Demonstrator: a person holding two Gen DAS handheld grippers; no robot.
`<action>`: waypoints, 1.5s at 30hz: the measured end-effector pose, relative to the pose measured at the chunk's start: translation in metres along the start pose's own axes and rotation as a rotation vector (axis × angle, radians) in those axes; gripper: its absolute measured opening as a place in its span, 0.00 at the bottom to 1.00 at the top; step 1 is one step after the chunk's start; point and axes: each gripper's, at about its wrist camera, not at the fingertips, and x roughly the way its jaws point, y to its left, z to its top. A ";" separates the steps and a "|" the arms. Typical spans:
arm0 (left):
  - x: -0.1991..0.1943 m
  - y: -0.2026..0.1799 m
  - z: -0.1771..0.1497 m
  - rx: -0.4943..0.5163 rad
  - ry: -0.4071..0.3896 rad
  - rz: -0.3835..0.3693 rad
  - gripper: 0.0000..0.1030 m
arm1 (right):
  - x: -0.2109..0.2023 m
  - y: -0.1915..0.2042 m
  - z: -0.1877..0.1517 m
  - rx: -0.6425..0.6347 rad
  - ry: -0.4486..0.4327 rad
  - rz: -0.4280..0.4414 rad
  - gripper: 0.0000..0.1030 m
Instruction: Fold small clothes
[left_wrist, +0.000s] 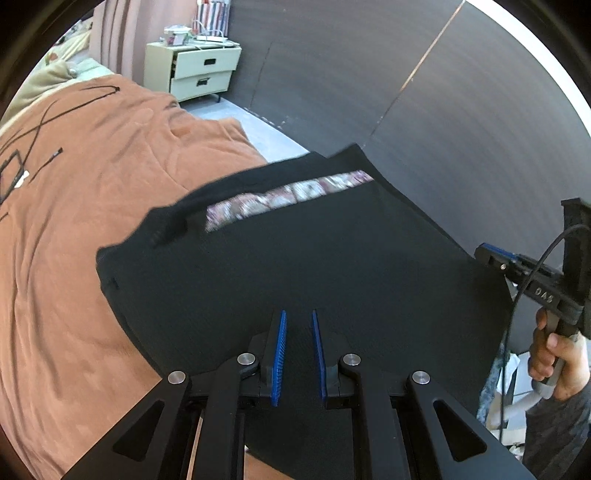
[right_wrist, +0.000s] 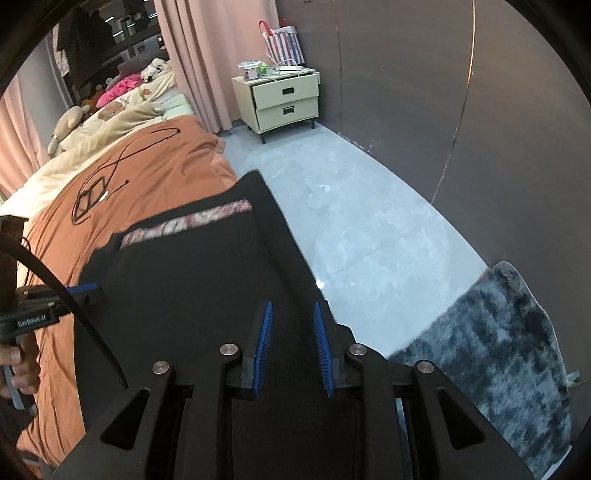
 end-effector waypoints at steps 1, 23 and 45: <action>-0.002 -0.004 -0.004 0.008 0.000 -0.002 0.14 | -0.002 0.002 -0.002 -0.004 0.001 -0.009 0.20; -0.002 -0.032 -0.036 0.068 0.022 0.020 0.18 | -0.047 -0.003 -0.036 0.138 -0.103 -0.150 0.20; -0.012 -0.043 -0.076 0.035 0.026 0.018 0.35 | -0.027 -0.024 -0.086 0.200 -0.026 -0.134 0.17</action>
